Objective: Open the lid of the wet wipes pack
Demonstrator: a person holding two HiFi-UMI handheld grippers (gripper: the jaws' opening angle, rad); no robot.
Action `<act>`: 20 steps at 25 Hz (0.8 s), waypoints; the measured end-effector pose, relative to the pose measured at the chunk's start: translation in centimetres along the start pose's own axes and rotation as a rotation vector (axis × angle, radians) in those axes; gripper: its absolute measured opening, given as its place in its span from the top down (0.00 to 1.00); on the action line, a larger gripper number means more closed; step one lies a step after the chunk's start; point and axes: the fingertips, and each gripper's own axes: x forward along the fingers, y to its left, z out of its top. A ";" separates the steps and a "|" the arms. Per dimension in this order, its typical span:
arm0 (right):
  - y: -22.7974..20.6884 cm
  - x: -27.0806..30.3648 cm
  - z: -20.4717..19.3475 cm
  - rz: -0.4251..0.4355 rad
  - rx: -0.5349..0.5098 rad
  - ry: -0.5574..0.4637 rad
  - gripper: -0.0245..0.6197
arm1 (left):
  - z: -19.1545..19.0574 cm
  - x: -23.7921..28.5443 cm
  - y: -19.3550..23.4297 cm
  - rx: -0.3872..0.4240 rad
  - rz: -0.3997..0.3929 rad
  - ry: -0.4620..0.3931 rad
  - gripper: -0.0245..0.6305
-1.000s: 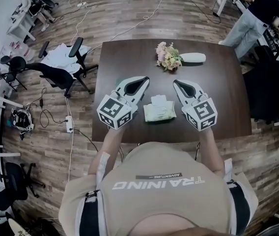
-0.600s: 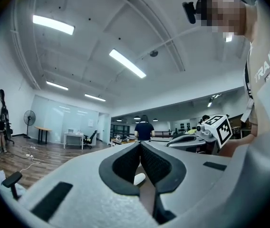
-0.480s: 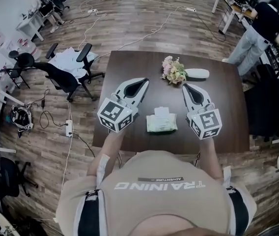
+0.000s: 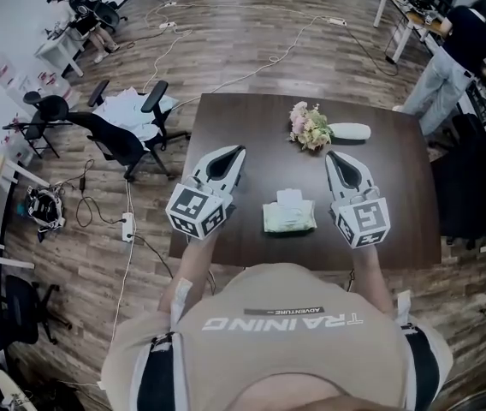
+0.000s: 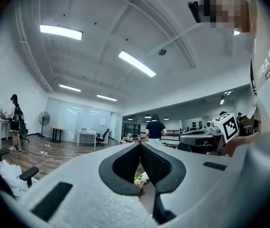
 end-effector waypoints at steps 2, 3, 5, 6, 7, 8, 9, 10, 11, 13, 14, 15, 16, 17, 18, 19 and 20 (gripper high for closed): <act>0.6 -0.1 -0.3 0.011 0.005 0.004 0.94 | 0.0 -0.3 0.0 -0.014 0.003 -0.006 0.95; 0.9 -0.3 -0.5 0.015 0.009 0.006 0.94 | -0.1 -0.4 -0.2 -0.018 0.000 -0.006 0.95; 1.6 -0.6 -1.0 0.020 0.016 0.016 0.94 | -0.6 -0.6 -0.9 -0.028 -0.016 0.004 0.95; 1.8 -0.8 -1.2 0.020 0.016 0.018 0.94 | -0.9 -0.6 -1.3 -0.035 -0.029 0.010 0.95; 1.9 -0.9 -1.2 0.017 0.016 0.016 0.94 | -1.2 -0.6 -1.5 -0.039 -0.042 0.016 0.95; 1.9 -1.0 -1.2 0.012 0.016 0.010 0.94 | -1.5 -0.6 -1.6 -0.038 -0.052 0.022 0.95; 1.8 -1.1 -1.1 0.005 0.015 0.003 0.94 | -1.7 -0.5 -1.6 -0.032 -0.056 0.028 0.95; 1.7 -1.3 -1.0 -0.006 0.014 -0.002 0.94 | -1.9 -0.6 -1.5 -0.026 -0.054 0.033 0.95; 1.5 -1.5 -1.0 -0.017 0.016 -0.004 0.94 | -2.2 -0.6 -1.5 -0.026 -0.047 0.034 0.95; 1.1 -1.6 -0.9 -0.032 0.032 -0.009 0.94 | -2.5 -0.4 -1.4 -0.044 -0.037 0.026 0.95; 1.1 -1.6 -1.0 -0.031 0.040 -0.009 0.94 | -2.7 -0.3 -1.5 -0.055 -0.040 0.025 0.95; 1.3 -1.6 -1.2 -0.027 0.041 -0.004 0.94 | -3.0 -0.3 -1.9 -0.064 -0.049 0.029 0.95; 1.6 -1.7 -1.5 -0.023 0.035 0.004 0.94 | -3.2 -0.3 -2.2 -0.068 -0.059 0.035 0.95; 1.8 -1.7 -1.8 -0.021 0.025 0.013 0.94 | -3.5 -0.4 -2.5 -0.069 -0.068 0.041 0.95; 1.9 -1.6 -2.0 -0.021 0.019 0.020 0.94 | -3.5 -0.4 -2.5 -0.069 -0.072 0.044 0.95; 2.1 -1.6 -2.1 -0.021 0.019 0.023 0.94 | -3.5 -0.4 -2.4 -0.069 -0.072 0.043 0.95; 2.1 -1.6 -2.1 -0.023 0.021 0.023 0.94 | -3.3 -0.5 -2.2 -0.067 -0.068 0.040 0.95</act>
